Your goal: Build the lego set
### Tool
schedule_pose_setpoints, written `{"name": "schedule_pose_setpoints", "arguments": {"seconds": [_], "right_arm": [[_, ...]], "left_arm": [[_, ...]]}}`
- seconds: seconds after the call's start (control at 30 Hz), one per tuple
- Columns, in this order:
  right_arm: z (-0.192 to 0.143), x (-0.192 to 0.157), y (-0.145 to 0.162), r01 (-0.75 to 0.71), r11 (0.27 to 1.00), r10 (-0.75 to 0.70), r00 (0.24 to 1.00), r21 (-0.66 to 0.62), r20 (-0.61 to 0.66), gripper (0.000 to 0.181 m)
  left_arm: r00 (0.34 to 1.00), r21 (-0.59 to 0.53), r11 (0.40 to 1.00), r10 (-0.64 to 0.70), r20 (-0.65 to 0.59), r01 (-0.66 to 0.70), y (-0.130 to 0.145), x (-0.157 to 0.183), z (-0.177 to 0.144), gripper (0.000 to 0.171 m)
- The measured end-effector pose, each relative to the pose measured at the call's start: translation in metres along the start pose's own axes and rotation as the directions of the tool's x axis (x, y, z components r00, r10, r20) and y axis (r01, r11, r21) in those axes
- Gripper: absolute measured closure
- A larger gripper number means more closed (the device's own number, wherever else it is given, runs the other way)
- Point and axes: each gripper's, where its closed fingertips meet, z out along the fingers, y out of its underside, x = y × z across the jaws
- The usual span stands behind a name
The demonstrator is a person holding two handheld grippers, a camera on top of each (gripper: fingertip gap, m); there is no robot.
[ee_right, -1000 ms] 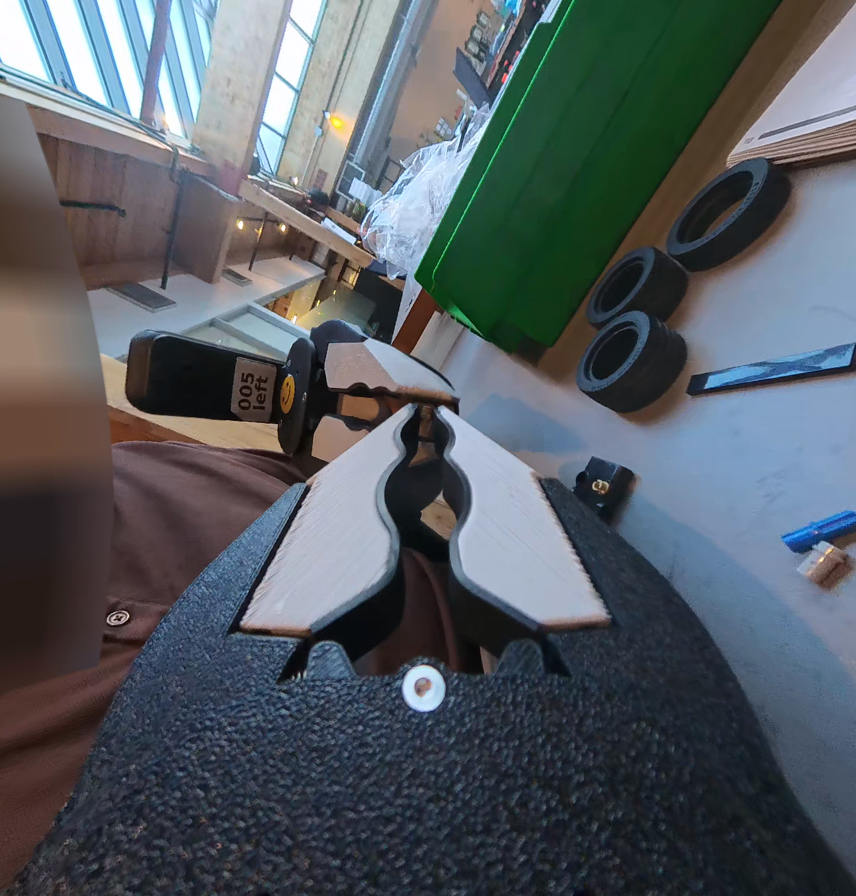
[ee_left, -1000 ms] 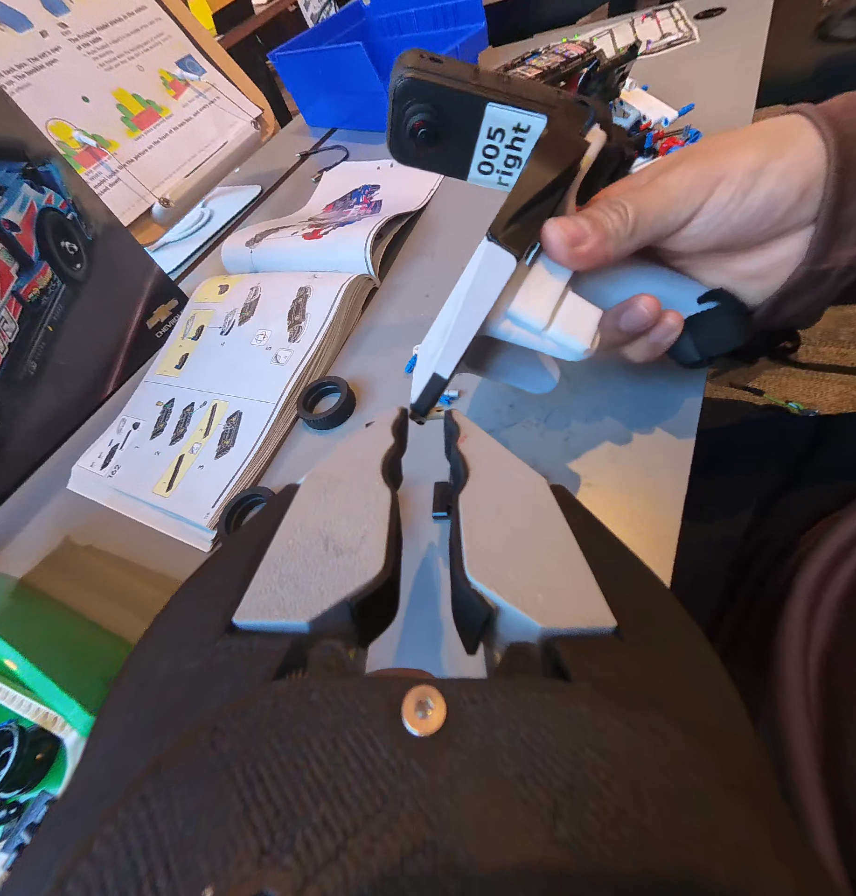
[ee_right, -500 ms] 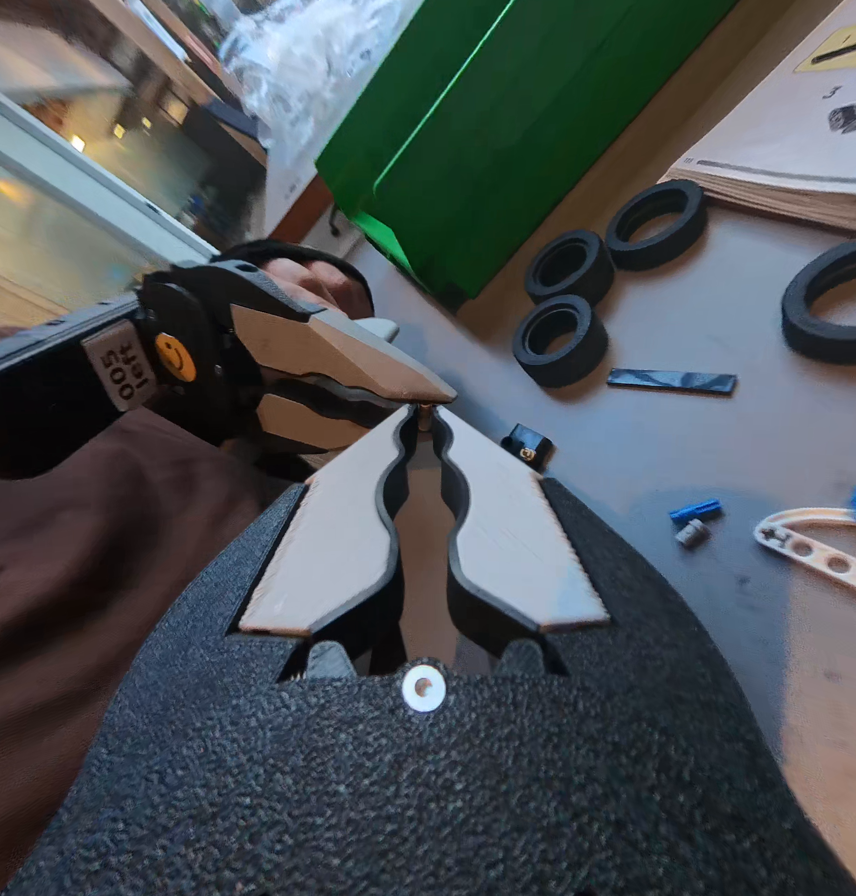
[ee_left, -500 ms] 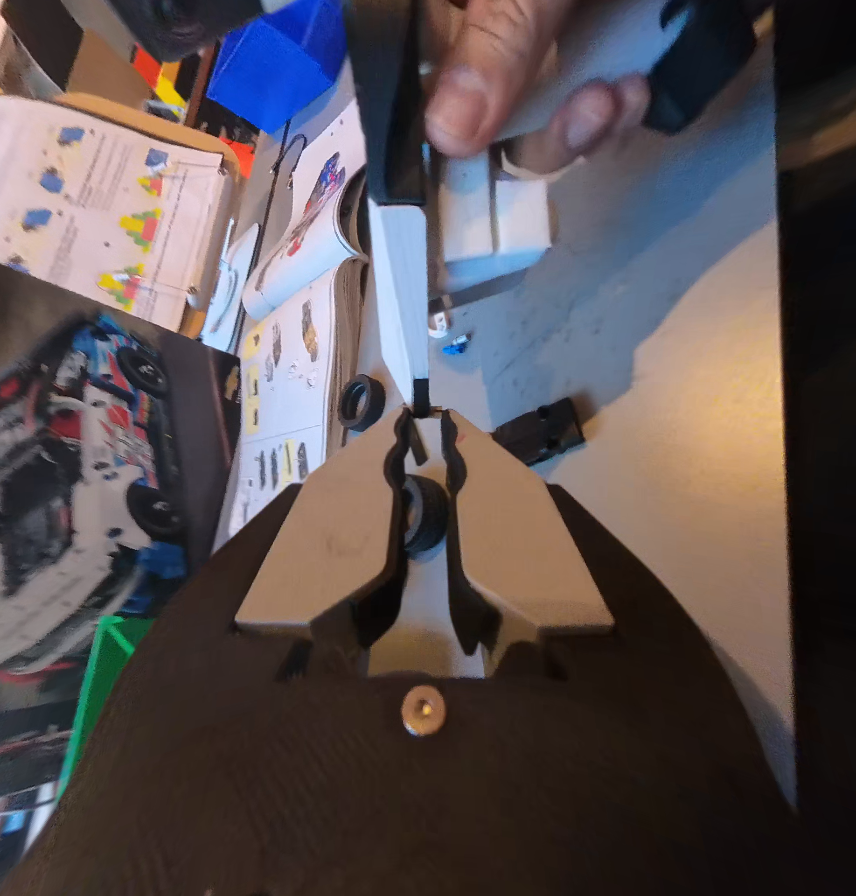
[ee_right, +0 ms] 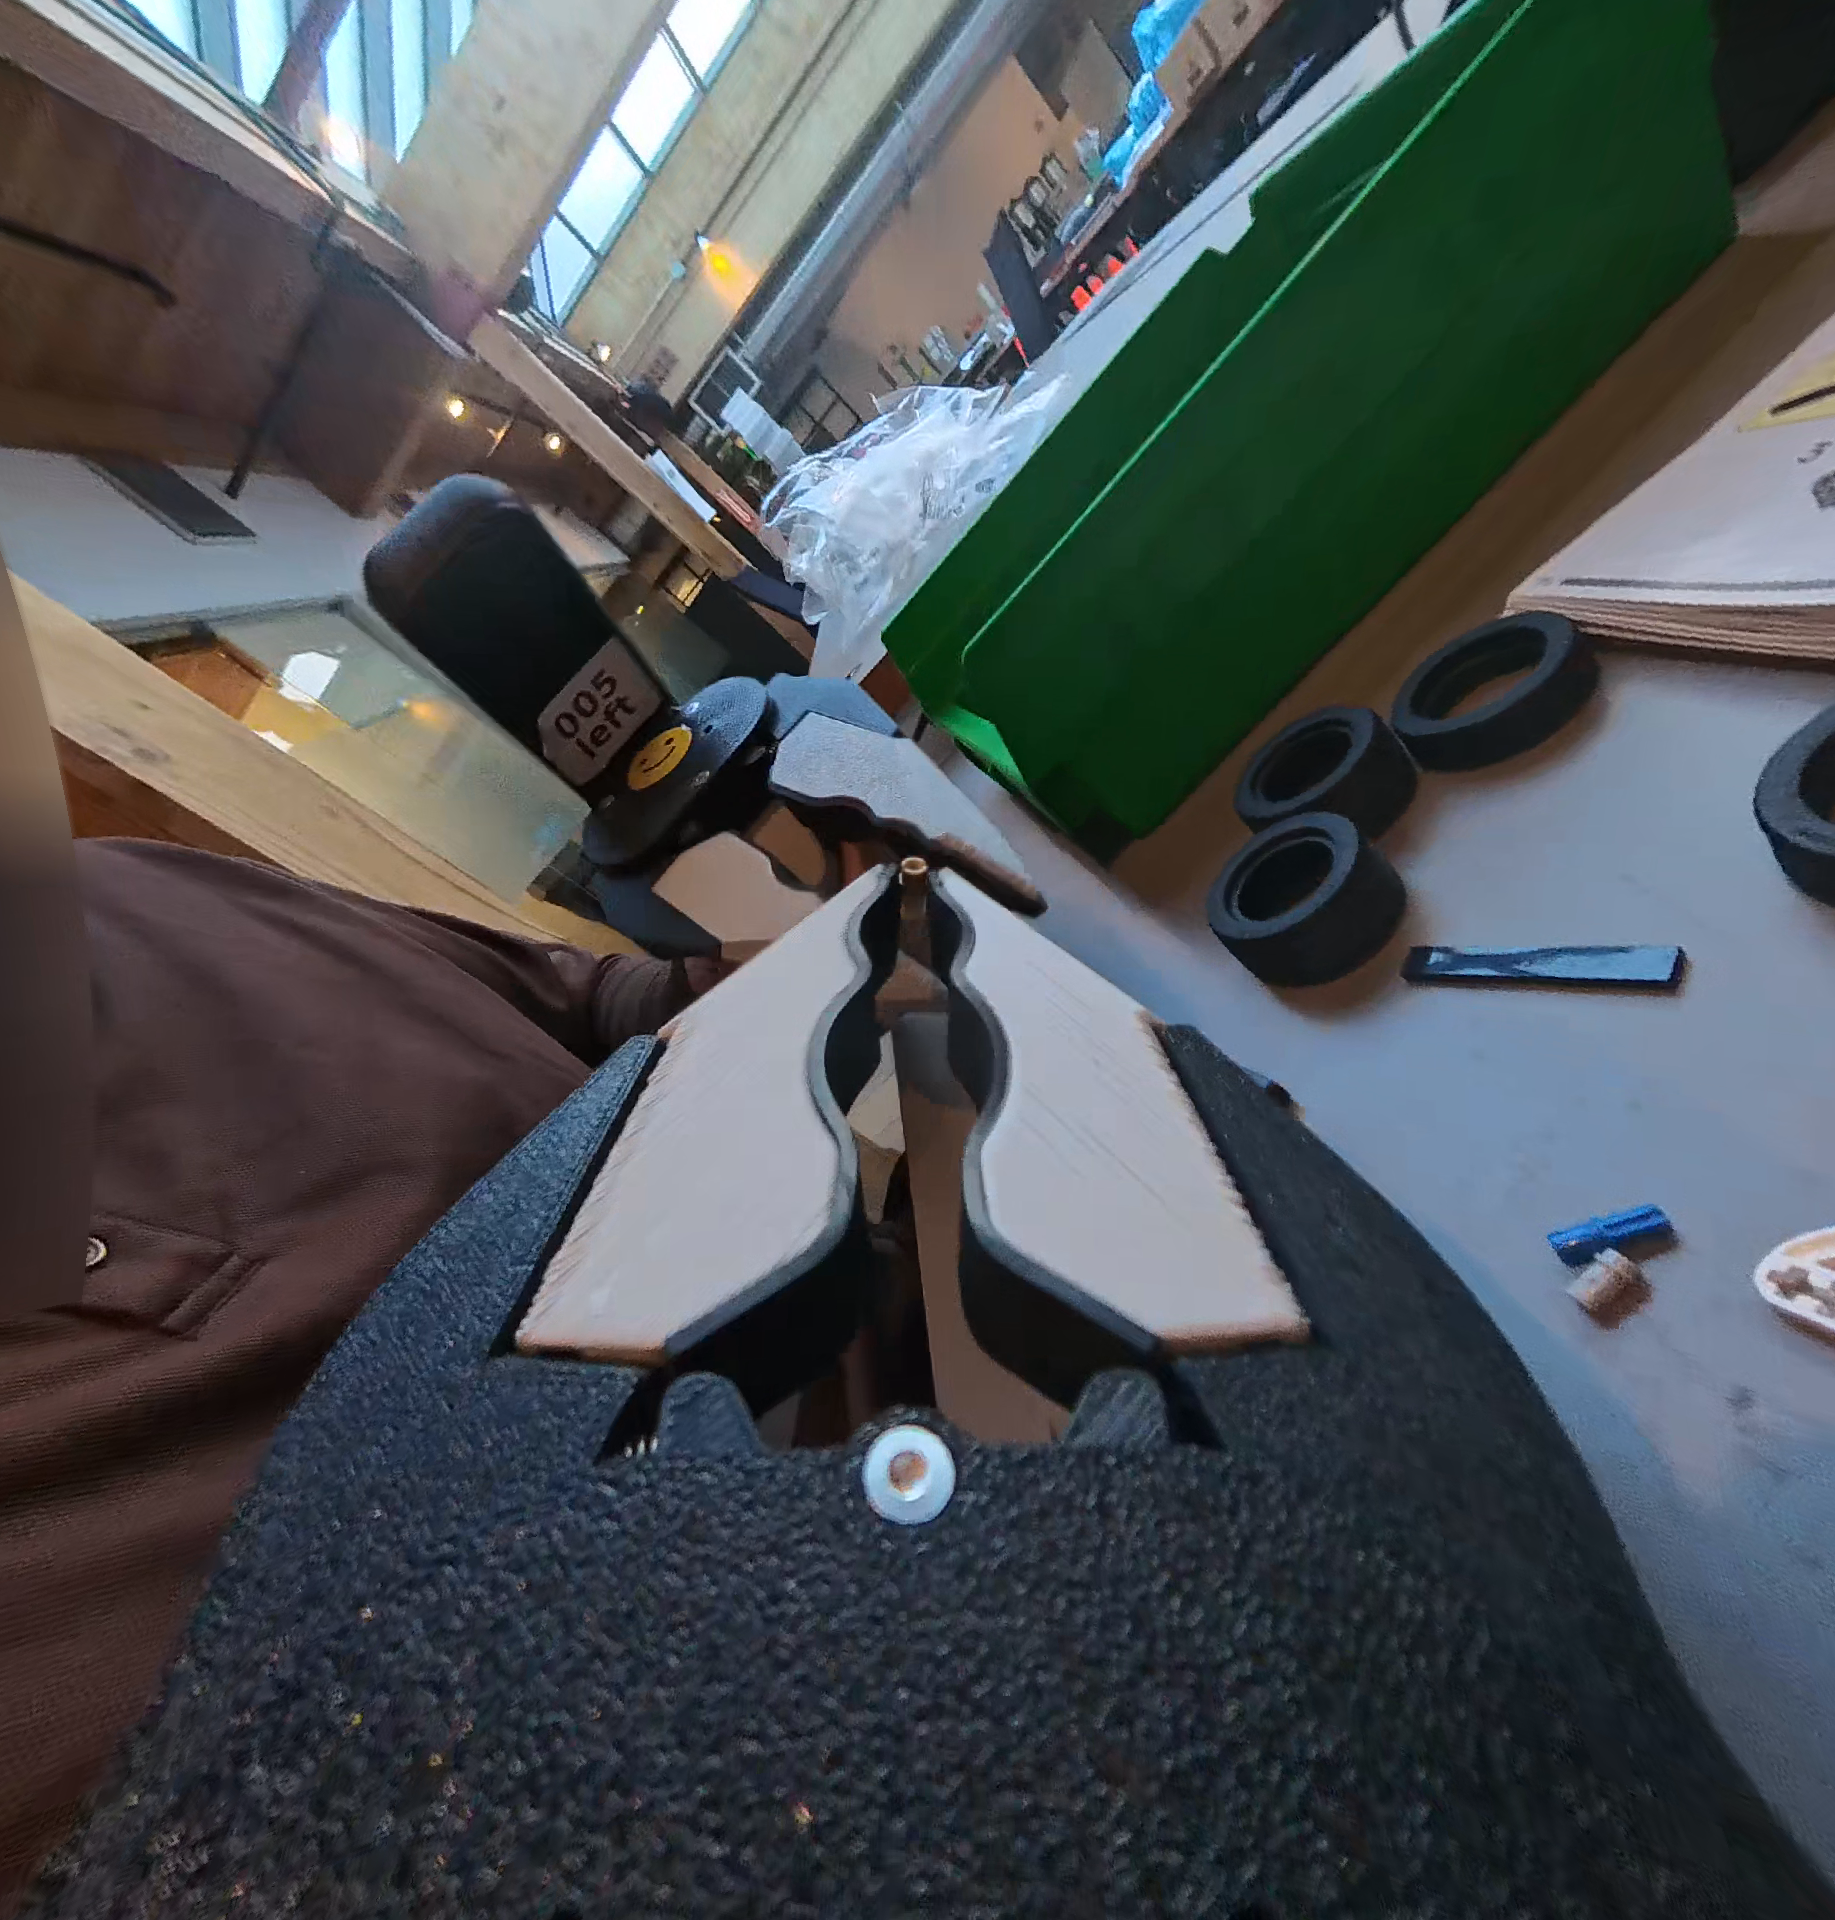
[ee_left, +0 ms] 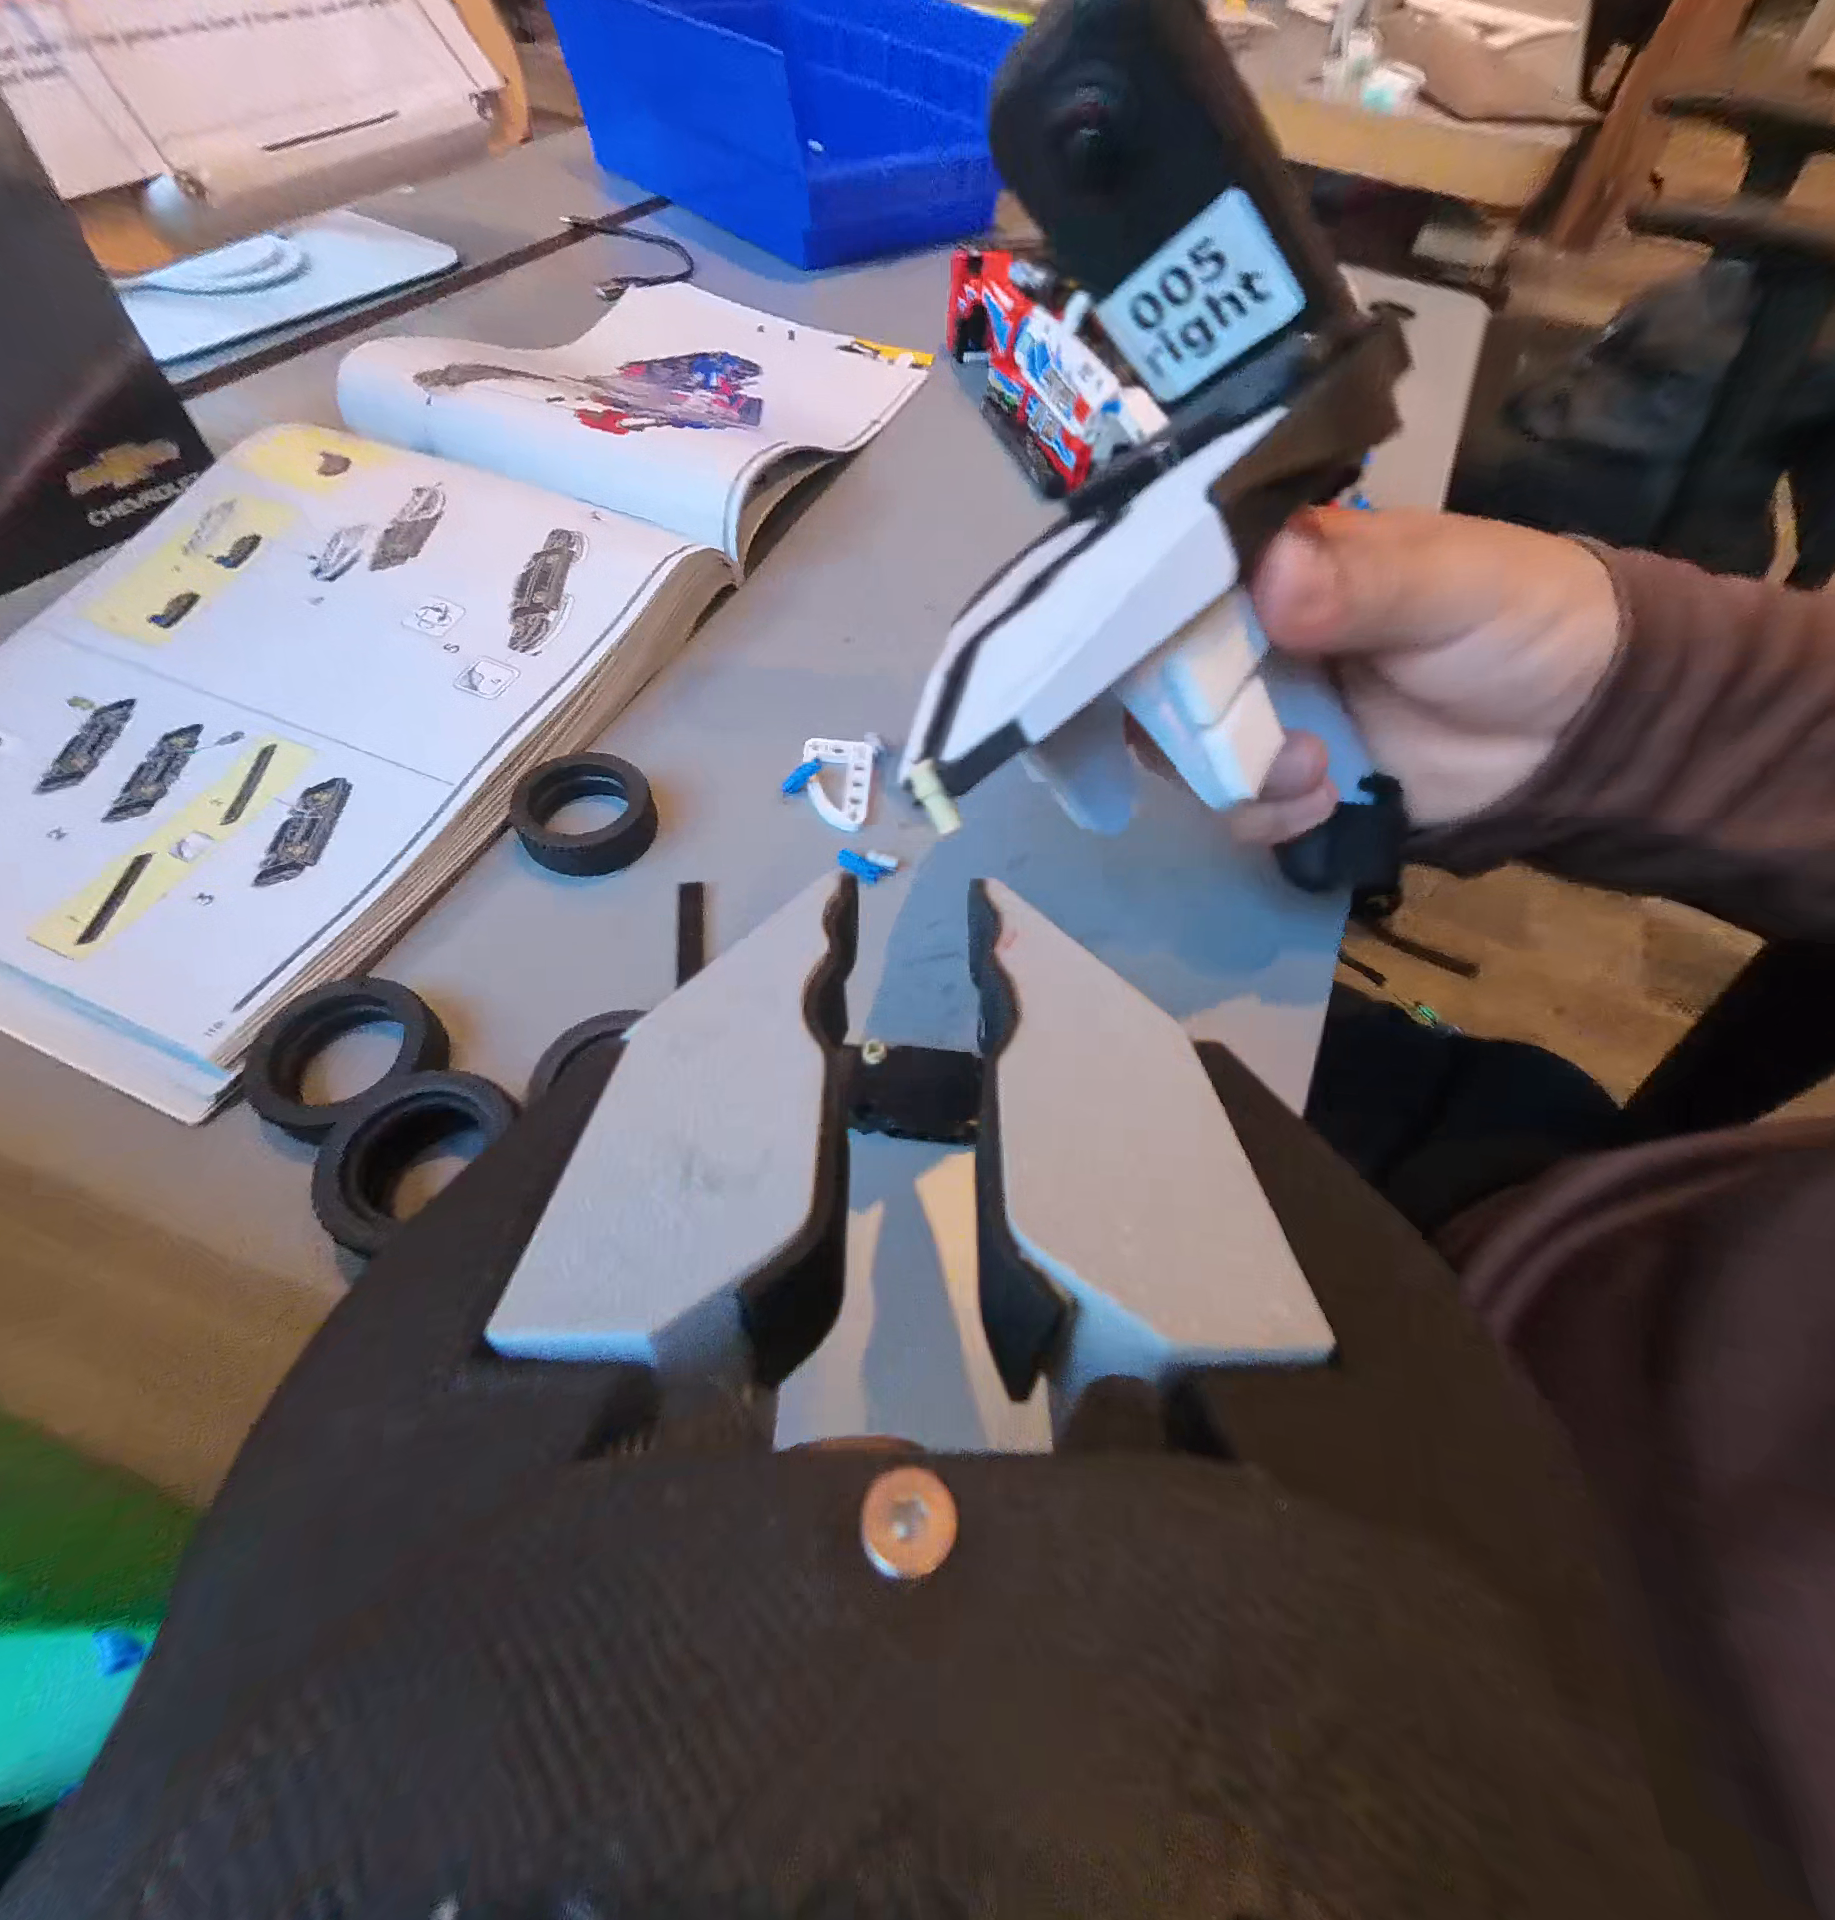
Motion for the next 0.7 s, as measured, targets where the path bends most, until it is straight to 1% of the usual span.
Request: {"name": "schedule_pose_setpoints", "arguments": {"seconds": [0.03, 0.07, 0.1, 0.23, 0.33, 0.57, 0.7], "right_arm": [[0.0, -0.001, -0.001, 0.015, 1.0, -0.015, 1.0, 0.003, -0.002, 0.178], [0.0, -0.001, -0.002, 0.031, 0.999, -0.031, 0.999, 0.007, -0.013, 0.178], [0.0, -0.001, -0.002, 0.051, 0.999, -0.051, 0.998, 0.011, -0.028, 0.177], [0.002, -0.004, -0.001, 0.116, 0.993, -0.116, 0.992, -0.001, -0.047, 0.178], [0.005, -0.003, 0.003, 0.162, 0.987, -0.163, 0.985, -0.02, -0.056, 0.178], [0.003, 0.001, 0.008, 0.261, 0.963, -0.267, 0.958, -0.073, -0.103, 0.177], [0.003, 0.004, 0.012, 0.255, 0.963, -0.264, 0.96, -0.091, -0.097, 0.177]], "left_arm": [[1.0, 0.007, 1.0, -0.001, 0.018, 0.001, -0.001, -0.003, -0.001, 0.152], [1.0, 0.015, 1.0, 0.003, 0.031, -0.004, -0.002, -0.005, -0.001, 0.156], [1.0, 0.022, 1.0, 0.008, 0.022, -0.008, -0.003, -0.002, -0.001, 0.159], [1.0, 0.039, 0.999, -0.004, -0.011, 0.004, -0.007, 0.006, -0.001, 0.16], [0.999, 0.046, 0.999, -0.019, -0.039, 0.021, -0.008, 0.009, -0.001, 0.168], [0.996, 0.048, 0.997, -0.058, -0.069, 0.062, -0.006, 0.01, -0.002, 0.167], [0.998, 0.023, 0.999, -0.033, -0.057, 0.035, -0.001, 0.009, 0.0, 0.169]]}}
